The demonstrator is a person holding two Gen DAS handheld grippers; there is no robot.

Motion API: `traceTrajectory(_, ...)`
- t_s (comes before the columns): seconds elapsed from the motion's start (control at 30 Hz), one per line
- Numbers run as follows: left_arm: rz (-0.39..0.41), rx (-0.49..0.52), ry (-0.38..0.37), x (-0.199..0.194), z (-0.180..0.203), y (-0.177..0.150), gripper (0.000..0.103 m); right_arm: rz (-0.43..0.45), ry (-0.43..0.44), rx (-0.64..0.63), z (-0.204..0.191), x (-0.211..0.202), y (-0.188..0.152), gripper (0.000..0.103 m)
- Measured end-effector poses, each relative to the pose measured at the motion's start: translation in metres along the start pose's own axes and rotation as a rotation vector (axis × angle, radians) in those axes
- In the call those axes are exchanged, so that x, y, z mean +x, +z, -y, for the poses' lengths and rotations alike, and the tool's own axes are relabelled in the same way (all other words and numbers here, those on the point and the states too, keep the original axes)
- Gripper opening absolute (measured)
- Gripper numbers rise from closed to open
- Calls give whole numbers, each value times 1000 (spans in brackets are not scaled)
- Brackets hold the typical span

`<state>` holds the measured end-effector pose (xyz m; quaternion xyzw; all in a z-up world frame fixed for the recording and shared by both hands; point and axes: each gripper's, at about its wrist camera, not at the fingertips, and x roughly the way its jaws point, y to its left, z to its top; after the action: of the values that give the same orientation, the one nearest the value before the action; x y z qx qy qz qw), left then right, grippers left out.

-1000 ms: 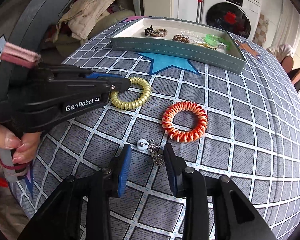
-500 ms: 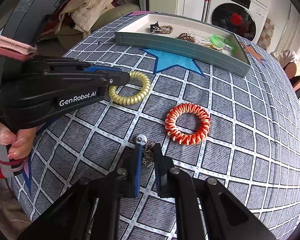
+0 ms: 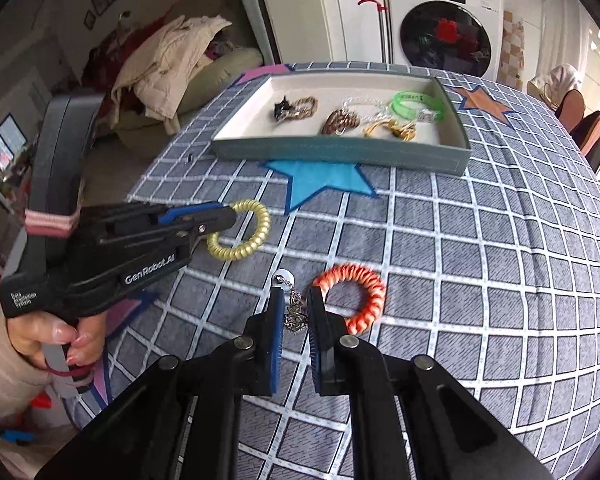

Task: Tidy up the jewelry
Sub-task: 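Carry both held items up and over into the white tray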

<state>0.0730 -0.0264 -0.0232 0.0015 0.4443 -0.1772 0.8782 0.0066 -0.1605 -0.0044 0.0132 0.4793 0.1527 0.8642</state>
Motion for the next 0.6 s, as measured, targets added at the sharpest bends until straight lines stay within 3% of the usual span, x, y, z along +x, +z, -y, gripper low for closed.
traceTrajectory(0.6, 96, -43, 56, 3, -23, 63, 30, 59, -20, 118, 54, 16, 69, 12)
